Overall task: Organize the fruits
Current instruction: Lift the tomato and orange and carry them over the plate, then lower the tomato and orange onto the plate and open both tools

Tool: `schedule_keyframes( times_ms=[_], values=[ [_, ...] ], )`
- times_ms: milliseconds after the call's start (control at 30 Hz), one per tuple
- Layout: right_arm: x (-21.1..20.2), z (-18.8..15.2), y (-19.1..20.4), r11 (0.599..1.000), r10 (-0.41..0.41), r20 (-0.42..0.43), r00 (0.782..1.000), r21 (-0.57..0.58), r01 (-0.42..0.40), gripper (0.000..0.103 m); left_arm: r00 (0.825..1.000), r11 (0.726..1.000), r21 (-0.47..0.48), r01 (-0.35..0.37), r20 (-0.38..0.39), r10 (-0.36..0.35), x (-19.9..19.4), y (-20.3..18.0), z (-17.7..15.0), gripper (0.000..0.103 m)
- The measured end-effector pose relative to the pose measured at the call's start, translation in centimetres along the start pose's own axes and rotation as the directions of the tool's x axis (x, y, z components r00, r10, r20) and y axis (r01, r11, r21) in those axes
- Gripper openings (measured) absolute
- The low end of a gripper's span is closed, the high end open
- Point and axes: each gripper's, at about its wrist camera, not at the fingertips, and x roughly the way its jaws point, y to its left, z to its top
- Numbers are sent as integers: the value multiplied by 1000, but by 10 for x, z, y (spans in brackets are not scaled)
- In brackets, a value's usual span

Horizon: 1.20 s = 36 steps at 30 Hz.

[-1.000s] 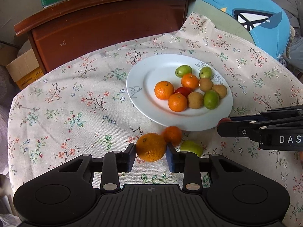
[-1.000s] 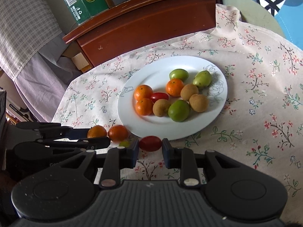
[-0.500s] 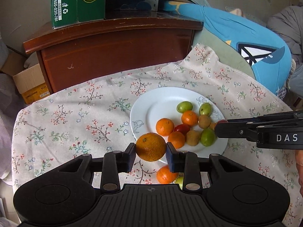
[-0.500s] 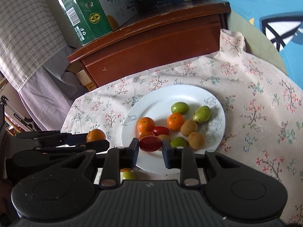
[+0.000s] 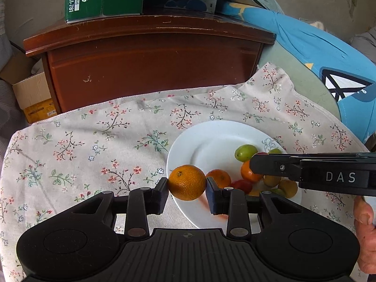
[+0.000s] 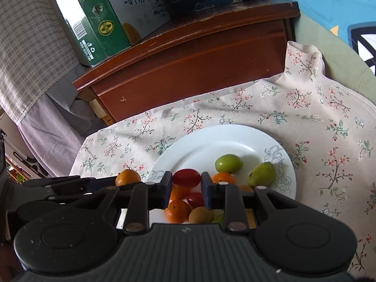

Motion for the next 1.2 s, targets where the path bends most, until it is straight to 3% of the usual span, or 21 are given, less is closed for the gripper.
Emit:
schedule_keyframes(
  times_ms=[300, 533, 667, 833, 967, 1200],
  values=[
    [14, 4, -8, 999, -9, -4, 1000, 41, 9, 30, 1000, 999, -34, 17, -10, -17, 19, -2, 6, 31],
    [5, 12, -12, 997, -13, 35, 999, 74, 10, 31, 999, 997, -72, -3, 32, 5, 6, -1, 14, 35],
    [2, 13, -9, 998, -14, 34, 999, 58, 12, 31, 999, 995, -96, -27, 36, 30, -4, 3, 14, 48],
    [-8, 2, -3, 999, -18, 18, 1000, 27, 17, 33, 999, 994, -96, -49, -1, 50, -17, 2, 4, 50],
    [-21, -9, 3, 1000, -21, 8, 1000, 0, 21, 40, 999, 993, -107, -49, 2, 50, -35, 3, -7, 73],
    [-42, -44, 12, 1000, -5, -37, 999, 6, 5, 42, 991, 987, -100, -129, -42, 125, -60, 3, -32, 72]
  ],
)
